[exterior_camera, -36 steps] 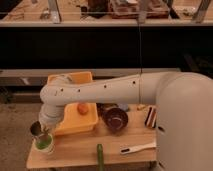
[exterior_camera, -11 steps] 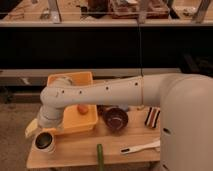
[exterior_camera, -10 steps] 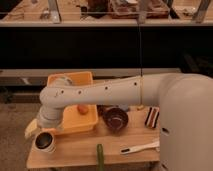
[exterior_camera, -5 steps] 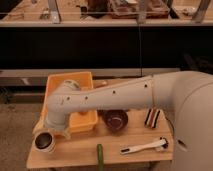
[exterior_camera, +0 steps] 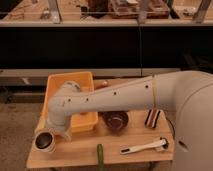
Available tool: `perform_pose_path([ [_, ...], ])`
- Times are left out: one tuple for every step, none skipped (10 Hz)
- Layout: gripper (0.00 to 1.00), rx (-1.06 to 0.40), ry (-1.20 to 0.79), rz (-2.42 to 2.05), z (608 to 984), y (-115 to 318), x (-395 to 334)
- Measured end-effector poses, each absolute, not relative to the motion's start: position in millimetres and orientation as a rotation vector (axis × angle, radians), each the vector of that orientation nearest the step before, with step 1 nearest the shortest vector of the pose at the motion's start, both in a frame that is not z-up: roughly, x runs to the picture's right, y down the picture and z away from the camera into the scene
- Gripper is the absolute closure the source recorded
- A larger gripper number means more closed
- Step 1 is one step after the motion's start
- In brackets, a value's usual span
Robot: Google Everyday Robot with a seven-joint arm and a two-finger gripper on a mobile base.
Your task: Stack cups into tray
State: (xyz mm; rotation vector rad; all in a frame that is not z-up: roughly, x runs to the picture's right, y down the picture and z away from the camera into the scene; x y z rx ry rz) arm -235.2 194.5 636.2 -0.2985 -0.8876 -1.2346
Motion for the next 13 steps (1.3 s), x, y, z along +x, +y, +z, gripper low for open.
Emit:
perform_pose_path([
  [0.20, -0.293, -0.891, -1.230, 641, 201, -234],
  [0.20, -0.289, -0.893, -1.224, 645, 208, -233],
  [0.20, -0.287, -0.895, -1.220, 647, 212, -232],
  [0.20, -0.287, -0.895, -1.219, 650, 216, -232],
  [0.20, -0.287, -0.898, -1.217, 656, 224, -232],
  [0.20, -0.286, -0.897, -1.214, 661, 230, -232],
  [0.20, -0.284, -0.892, -1.204, 665, 236, -230],
  [0.20, -0.285, -0.886, -1.190, 669, 239, -228],
  [0.20, -0.287, -0.876, -1.171, 675, 242, -226],
  [0.20, -0.290, -0.871, -1.161, 678, 244, -225],
  [0.20, -0.292, -0.863, -1.148, 683, 245, -225],
  [0.20, -0.290, -0.854, -1.138, 687, 246, -226],
  [0.20, -0.289, -0.848, -1.130, 691, 247, -228],
])
